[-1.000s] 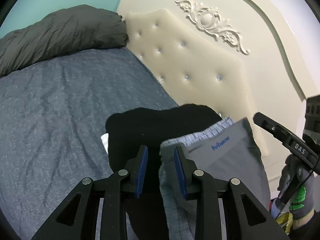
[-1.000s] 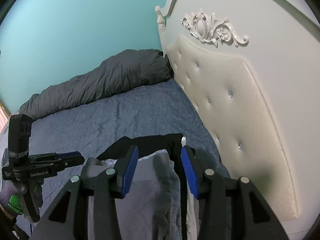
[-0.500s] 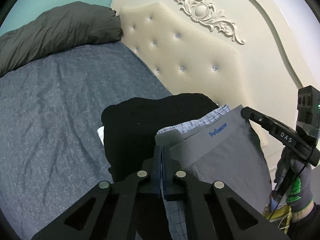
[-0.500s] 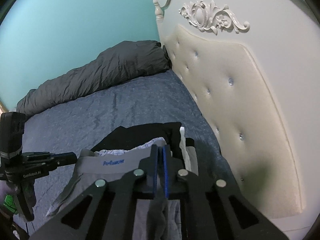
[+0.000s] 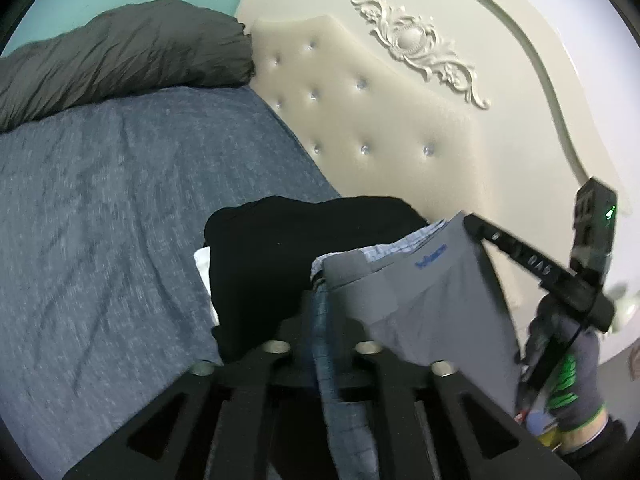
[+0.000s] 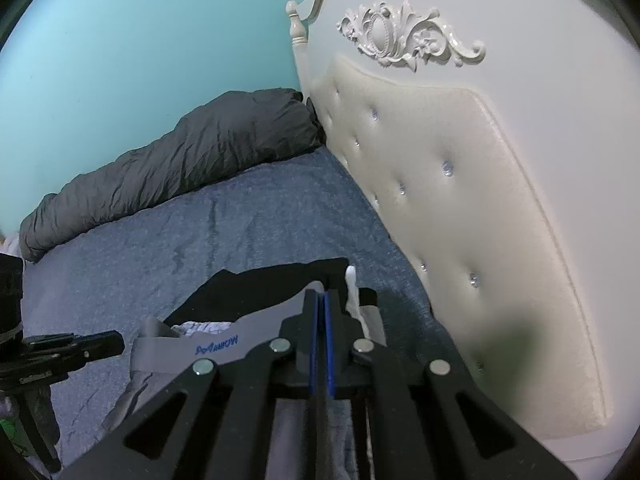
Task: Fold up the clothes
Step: 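Lower the briefs with both grippers onto the stack of folded clothes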
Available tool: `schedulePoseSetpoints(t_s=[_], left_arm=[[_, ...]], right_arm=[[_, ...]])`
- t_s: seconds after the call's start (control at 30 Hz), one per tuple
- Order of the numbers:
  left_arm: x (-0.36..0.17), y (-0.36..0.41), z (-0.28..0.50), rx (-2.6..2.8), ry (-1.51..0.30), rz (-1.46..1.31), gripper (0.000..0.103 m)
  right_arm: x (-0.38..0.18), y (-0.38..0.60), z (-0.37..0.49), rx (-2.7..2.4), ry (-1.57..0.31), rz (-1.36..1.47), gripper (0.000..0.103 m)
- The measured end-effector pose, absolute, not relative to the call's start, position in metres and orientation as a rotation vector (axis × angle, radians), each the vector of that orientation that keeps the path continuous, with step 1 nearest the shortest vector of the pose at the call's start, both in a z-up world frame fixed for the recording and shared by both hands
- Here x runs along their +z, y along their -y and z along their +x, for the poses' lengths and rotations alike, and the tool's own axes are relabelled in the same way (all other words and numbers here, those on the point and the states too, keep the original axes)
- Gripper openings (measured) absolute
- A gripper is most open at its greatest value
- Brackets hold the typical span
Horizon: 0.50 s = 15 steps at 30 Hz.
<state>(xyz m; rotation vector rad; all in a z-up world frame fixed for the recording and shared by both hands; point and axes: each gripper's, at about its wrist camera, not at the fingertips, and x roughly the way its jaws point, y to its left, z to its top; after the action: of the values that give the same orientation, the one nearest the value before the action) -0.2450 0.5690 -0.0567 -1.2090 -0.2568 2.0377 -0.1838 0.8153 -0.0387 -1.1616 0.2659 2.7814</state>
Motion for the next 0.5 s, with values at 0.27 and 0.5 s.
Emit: schedulePoseSetpoints(t_s=[0.27, 0.5], left_arm=[[-0.065, -0.585, -0.242, 2.017, 0.179, -1.212, 0.017], [-0.066, -0.582, -0.248, 2.008, 0.202, -1.201, 0.006]], right_arm=[[-0.040, -0.811, -0.182, 2.790, -0.255, -1.178, 0.003], [-0.043, -0.815, -0.179, 2.784, -0.262, -1.182, 0.003]])
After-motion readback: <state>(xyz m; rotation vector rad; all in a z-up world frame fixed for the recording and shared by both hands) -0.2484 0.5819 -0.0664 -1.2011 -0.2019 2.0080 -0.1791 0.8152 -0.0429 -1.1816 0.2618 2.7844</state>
